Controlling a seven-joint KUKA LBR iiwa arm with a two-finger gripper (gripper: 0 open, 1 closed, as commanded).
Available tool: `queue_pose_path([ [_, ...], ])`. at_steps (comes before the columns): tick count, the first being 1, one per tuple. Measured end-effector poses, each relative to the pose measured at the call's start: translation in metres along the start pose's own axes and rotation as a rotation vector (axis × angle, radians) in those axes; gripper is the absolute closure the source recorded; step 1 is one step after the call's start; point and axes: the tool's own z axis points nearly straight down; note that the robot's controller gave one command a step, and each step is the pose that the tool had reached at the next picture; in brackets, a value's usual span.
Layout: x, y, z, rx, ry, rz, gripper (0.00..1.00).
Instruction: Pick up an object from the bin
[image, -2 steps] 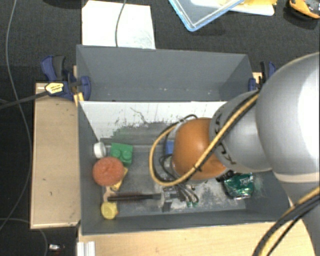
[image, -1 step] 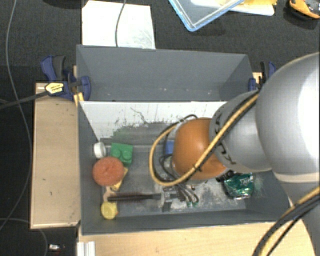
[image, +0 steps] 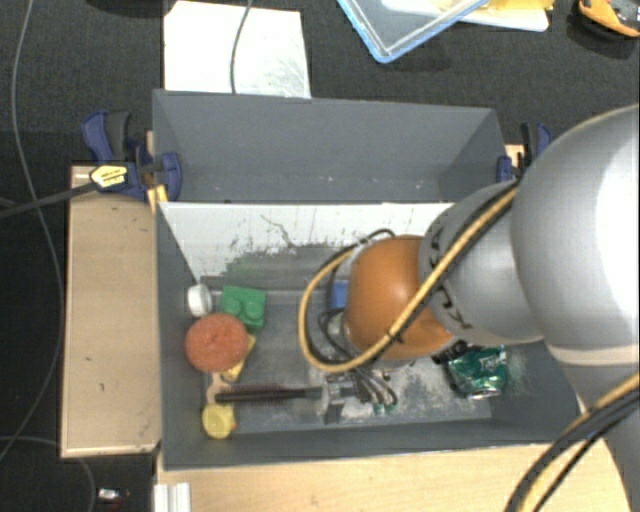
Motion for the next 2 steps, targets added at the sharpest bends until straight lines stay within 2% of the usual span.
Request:
queue_pose_path([
  [2, 0.004, 0.001, -0.065, -0.001, -0.003, 0.004, 1.0],
])
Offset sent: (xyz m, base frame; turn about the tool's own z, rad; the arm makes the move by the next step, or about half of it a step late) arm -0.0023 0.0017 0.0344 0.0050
